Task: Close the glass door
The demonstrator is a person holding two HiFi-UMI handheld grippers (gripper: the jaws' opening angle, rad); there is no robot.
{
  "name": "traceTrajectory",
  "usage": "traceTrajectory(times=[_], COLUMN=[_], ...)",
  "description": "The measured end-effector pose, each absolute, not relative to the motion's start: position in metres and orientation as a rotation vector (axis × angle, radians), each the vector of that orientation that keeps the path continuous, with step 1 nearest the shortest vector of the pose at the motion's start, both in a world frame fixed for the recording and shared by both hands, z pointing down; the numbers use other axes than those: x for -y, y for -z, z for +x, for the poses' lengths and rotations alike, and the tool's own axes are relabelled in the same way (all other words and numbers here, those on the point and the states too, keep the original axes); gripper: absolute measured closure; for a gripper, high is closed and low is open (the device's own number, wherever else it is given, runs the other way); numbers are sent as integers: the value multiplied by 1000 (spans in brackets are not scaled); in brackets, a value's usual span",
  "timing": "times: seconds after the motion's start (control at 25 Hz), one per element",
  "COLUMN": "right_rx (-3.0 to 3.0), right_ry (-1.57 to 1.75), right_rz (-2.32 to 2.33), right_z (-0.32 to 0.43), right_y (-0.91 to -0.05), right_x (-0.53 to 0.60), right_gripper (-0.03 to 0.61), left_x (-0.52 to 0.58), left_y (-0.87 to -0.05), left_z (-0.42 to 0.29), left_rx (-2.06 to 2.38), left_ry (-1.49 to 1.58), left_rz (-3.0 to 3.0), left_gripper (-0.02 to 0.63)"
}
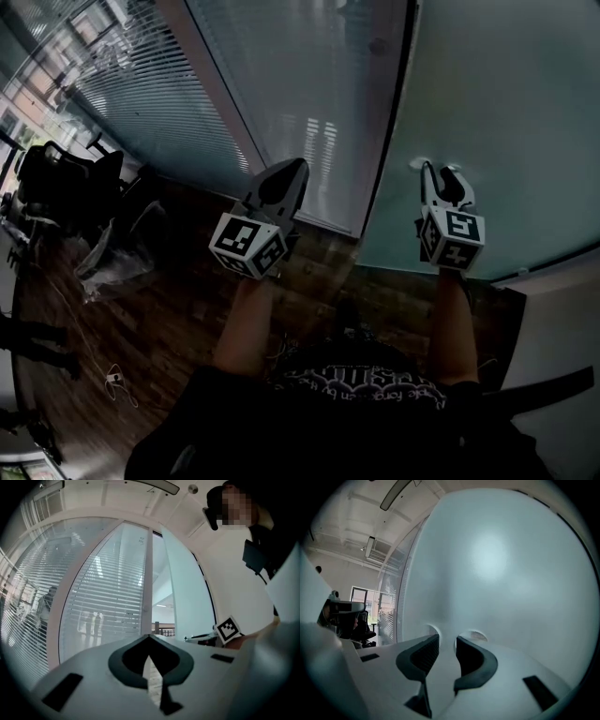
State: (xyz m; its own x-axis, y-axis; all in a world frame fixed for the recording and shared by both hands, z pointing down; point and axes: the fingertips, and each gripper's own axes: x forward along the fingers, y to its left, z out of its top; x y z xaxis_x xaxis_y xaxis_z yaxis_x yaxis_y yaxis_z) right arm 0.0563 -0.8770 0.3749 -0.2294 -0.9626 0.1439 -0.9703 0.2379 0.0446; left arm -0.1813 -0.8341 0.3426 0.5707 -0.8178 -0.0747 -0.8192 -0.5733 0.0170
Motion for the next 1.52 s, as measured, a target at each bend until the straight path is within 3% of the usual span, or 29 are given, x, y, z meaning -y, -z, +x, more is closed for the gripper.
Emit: traceTrajectory(times=[1.52], right_rx=[2317], right_ry=[-77], right_rz=[1908], right_z=[78], right_y=[-378], right_x=[1004], right_gripper=[462], left_x=[962], left_y=[-342], left_z=[-146], left_rx=[-1361], left_ry=[-117], left_rz=[-2814], left_gripper=[612])
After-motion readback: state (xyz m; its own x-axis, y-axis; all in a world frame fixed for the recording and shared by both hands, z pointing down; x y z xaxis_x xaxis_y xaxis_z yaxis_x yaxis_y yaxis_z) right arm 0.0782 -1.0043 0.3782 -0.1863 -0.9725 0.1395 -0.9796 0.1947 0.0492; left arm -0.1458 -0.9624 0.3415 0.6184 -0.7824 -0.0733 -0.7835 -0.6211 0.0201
